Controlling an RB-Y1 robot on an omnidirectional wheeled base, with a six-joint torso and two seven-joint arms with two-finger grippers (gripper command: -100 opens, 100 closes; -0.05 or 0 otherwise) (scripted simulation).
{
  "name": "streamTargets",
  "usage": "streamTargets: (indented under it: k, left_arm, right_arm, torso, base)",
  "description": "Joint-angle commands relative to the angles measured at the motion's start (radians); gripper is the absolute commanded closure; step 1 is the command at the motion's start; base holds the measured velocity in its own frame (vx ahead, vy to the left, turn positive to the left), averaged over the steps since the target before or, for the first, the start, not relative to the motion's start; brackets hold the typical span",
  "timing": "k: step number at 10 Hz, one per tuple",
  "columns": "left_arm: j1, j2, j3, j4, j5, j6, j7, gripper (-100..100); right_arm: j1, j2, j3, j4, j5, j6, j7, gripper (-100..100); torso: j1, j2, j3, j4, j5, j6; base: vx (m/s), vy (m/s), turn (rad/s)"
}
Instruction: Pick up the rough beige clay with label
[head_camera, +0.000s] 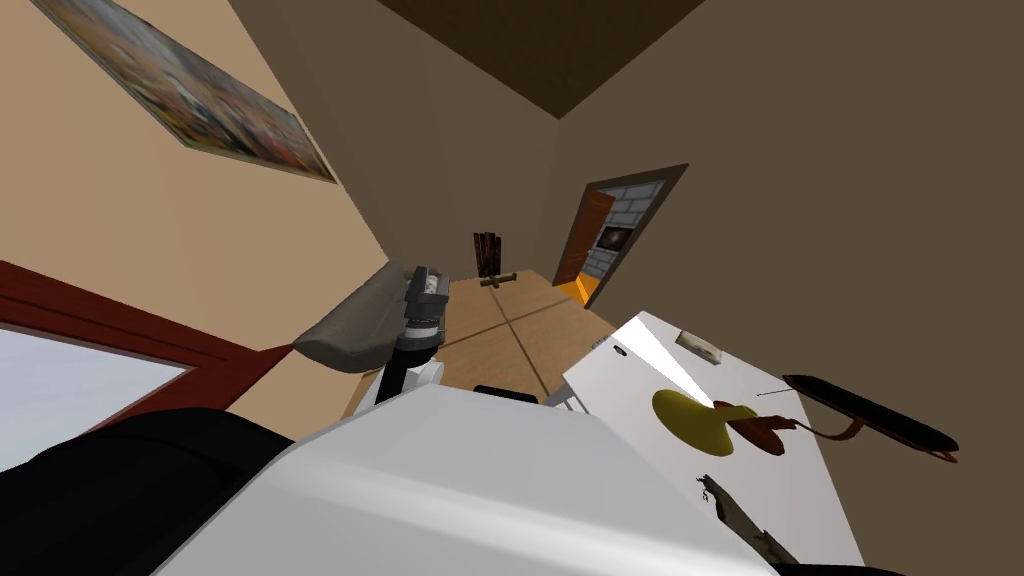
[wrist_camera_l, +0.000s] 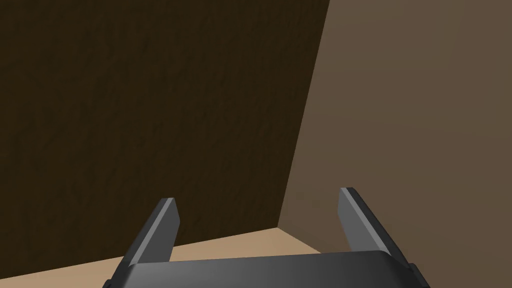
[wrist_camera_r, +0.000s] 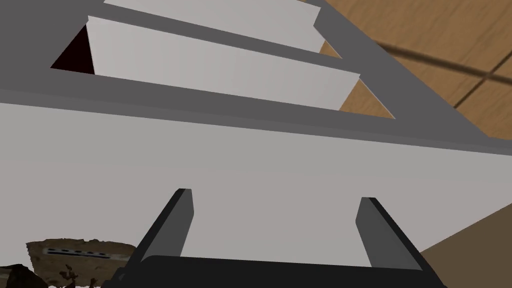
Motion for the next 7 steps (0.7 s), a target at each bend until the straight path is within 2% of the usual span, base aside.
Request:
streamTargets:
  k: [1, 2, 3, 4, 7]
  left_arm:
    - [0.0, 0.0, 0.0, 0.0, 0.0, 0.0, 0.0, 0]
    - [0.0, 0.0, 0.0, 0.0, 0.0, 0.0, 0.0, 0]
    - [0.0, 0.0, 0.0, 0.0, 0.0, 0.0, 0.0, 0]
    - [0.0, 0.0, 0.0, 0.0, 0.0, 0.0, 0.0, 0]
    - [0.0, 0.0, 0.0, 0.0, 0.0, 0.0, 0.0, 0]
  right_arm:
    - [-0.013, 0.007, -0.004, 0.05, 0.004, -0.015, 0.015, -100]
    - [-0.013, 0.007, -0.004, 0.059, 0.004, -0.015, 0.015, -100]
    - [-0.015, -0.008, -0.004, 0.092, 0.029, -0.017, 0.006, -100]
    - [-0.015, -0.008, -0.004, 0.105, 0.029, -0.017, 0.006, -100]
    - [-0.022, -0.03, -0.005, 0.177, 0.075, -0.021, -0.008, -100]
  torso:
    - [0.0, 0.0, 0.0, 0.0, 0.0, 0.0]
    - [0.0, 0.0, 0.0, 0.0, 0.0, 0.001]
    - [0.001, 0.001, 0.0, 0.0, 0.0, 0.001]
    - [0.001, 0.0, 0.0, 0.0, 0.0, -0.001]
    - [0.0, 0.0, 0.0, 0.0, 0.0, 0.0]
  base:
    - [0.004, -0.009, -0.007]
    - [0.0, -0.001, -0.029]
    - [0.0, -0.001, 0.195]
    - [0.002, -0.014, 0.141]
    - [0.003, -0.023, 0.169]
